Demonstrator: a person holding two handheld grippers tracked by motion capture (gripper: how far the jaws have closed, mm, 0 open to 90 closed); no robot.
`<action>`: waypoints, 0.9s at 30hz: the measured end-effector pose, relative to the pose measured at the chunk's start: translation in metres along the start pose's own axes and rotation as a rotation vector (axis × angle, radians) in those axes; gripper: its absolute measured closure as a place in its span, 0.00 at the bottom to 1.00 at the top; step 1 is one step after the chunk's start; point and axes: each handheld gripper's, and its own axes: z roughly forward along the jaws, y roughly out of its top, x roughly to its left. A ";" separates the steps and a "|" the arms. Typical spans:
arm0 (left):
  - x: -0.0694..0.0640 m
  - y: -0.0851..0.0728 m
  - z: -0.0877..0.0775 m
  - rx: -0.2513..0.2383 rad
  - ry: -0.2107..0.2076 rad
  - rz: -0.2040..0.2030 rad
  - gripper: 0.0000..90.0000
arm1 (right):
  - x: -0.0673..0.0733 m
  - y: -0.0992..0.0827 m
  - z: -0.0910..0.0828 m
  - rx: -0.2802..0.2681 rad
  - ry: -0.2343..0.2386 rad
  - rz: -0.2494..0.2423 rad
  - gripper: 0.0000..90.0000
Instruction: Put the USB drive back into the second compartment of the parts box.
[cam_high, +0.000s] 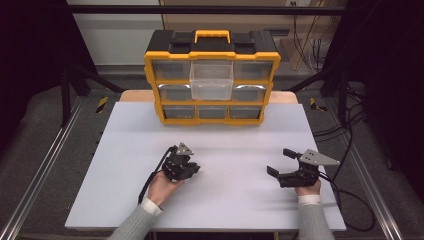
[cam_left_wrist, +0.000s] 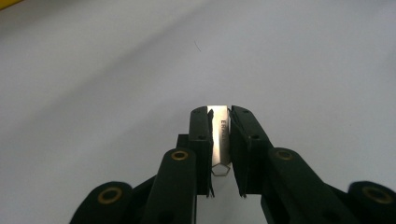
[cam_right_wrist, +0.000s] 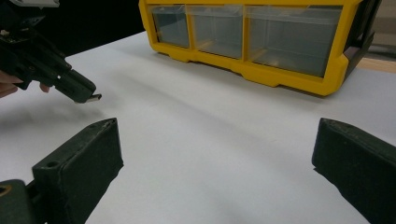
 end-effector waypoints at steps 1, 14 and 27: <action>0.000 0.000 -0.001 -0.003 0.000 -0.002 0.88 | 0.000 0.000 0.000 0.000 0.000 0.000 0.02; 0.006 0.002 -0.015 -0.032 -0.007 -0.020 0.88 | 0.000 0.000 0.000 -0.003 0.000 0.000 0.02; 0.009 0.006 -0.030 -0.059 -0.006 -0.024 0.88 | -0.001 0.000 0.000 0.002 0.004 -0.001 0.02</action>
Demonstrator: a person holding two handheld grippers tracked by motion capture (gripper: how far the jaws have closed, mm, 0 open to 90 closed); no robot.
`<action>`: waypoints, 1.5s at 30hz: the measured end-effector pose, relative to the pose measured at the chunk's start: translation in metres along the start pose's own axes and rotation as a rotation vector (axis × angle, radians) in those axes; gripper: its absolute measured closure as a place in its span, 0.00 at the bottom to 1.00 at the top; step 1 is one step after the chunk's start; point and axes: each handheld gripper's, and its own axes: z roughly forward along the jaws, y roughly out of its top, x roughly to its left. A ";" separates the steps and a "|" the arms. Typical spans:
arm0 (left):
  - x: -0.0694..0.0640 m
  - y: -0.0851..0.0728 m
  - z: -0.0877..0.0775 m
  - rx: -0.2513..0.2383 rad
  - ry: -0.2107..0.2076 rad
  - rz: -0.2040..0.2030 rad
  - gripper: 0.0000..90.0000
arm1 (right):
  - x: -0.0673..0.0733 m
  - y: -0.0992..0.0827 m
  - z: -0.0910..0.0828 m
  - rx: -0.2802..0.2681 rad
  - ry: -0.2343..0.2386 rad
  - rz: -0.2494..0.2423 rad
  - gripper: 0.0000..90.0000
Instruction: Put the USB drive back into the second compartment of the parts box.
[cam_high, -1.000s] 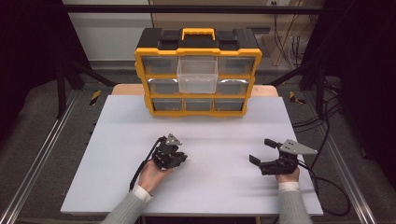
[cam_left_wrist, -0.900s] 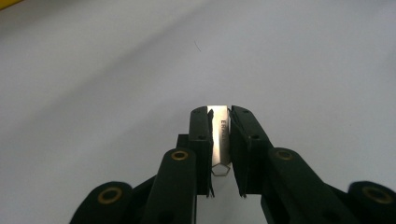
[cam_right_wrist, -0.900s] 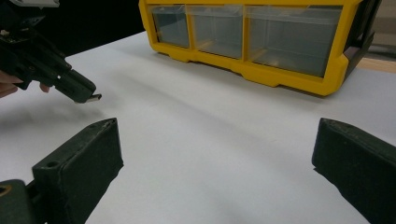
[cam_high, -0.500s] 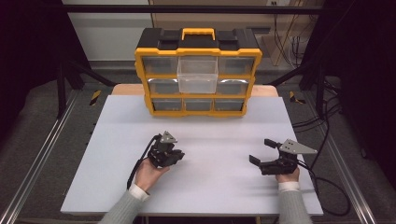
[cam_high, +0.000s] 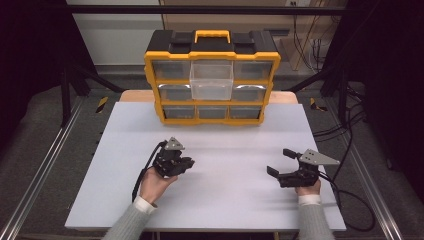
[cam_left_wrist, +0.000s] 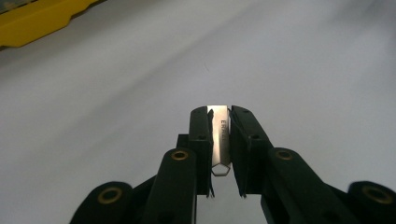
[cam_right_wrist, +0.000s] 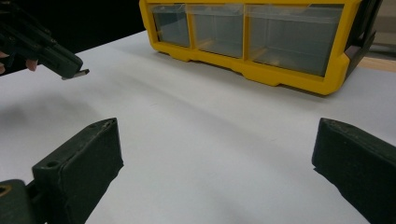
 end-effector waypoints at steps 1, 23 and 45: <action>0.000 0.000 -0.001 -0.002 0.001 0.000 0.88 | 0.000 0.000 0.000 0.001 0.001 0.002 0.02; 0.004 0.008 -0.031 -0.061 0.009 0.001 0.88 | 0.000 0.000 0.000 0.000 -0.001 0.005 0.02; 0.009 0.032 -0.076 -0.140 0.027 0.018 0.88 | 0.000 0.001 -0.001 -0.002 -0.004 0.006 0.02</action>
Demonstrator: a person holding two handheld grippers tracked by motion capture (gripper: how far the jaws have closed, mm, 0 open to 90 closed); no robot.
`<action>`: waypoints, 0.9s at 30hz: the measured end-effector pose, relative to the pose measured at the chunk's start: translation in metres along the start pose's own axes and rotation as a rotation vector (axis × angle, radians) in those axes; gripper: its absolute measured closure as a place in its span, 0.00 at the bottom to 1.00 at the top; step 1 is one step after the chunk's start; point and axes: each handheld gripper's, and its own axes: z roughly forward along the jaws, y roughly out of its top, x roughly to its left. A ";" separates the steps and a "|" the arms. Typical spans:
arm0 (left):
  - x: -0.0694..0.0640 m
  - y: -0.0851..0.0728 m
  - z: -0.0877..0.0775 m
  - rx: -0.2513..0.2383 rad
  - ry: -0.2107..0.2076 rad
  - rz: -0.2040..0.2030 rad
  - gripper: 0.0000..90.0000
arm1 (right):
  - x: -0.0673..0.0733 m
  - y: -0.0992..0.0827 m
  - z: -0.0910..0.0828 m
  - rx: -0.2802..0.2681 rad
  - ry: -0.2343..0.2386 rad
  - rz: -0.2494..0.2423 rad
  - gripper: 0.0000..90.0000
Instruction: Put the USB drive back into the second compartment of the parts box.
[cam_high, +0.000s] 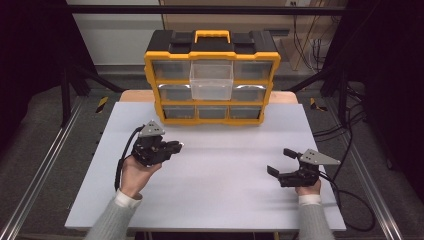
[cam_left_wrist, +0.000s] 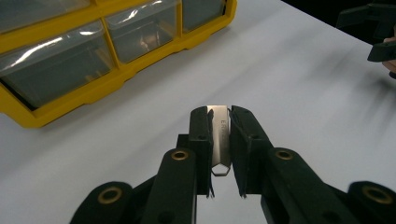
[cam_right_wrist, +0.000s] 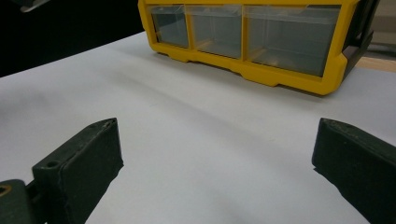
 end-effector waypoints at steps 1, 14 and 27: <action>0.000 0.002 -0.001 -0.002 0.000 0.001 0.88 | 0.000 0.000 0.000 0.000 0.001 0.000 0.02; 0.001 0.024 -0.009 -0.007 -0.004 0.025 0.88 | 0.000 0.000 0.000 0.000 0.000 -0.001 0.02; 0.001 0.041 -0.020 -0.020 -0.008 0.041 0.88 | 0.000 0.000 0.000 0.000 0.000 -0.001 0.02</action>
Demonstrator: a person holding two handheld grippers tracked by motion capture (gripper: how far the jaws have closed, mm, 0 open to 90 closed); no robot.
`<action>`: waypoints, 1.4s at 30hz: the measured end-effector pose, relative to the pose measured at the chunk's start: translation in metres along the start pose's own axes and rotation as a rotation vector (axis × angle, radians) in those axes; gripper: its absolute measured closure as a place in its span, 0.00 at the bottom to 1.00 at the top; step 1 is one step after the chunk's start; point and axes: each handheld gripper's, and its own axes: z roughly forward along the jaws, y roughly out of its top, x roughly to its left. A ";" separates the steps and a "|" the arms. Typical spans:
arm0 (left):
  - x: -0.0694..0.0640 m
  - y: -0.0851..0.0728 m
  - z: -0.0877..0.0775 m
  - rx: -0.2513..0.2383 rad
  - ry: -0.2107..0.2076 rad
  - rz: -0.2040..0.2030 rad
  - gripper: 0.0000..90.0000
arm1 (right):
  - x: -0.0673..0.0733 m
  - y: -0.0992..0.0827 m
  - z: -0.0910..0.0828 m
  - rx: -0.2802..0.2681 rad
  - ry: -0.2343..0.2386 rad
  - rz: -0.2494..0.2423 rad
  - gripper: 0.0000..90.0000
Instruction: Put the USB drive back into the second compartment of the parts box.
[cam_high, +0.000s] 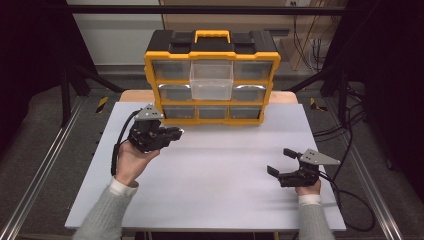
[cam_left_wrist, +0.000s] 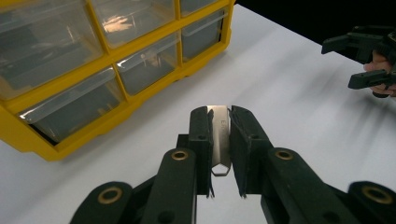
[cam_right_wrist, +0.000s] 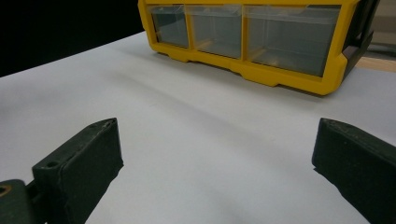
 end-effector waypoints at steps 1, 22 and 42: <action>0.000 0.001 -0.001 -0.002 -0.003 -0.001 0.88 | 0.000 0.000 0.000 0.001 0.000 0.000 0.02; -0.001 0.030 -0.013 -0.021 0.000 0.024 0.88 | 0.000 0.000 0.000 0.002 0.000 0.000 0.02; -0.004 0.058 -0.020 -0.031 0.006 0.044 0.88 | 0.000 0.000 0.000 0.003 0.000 -0.001 0.02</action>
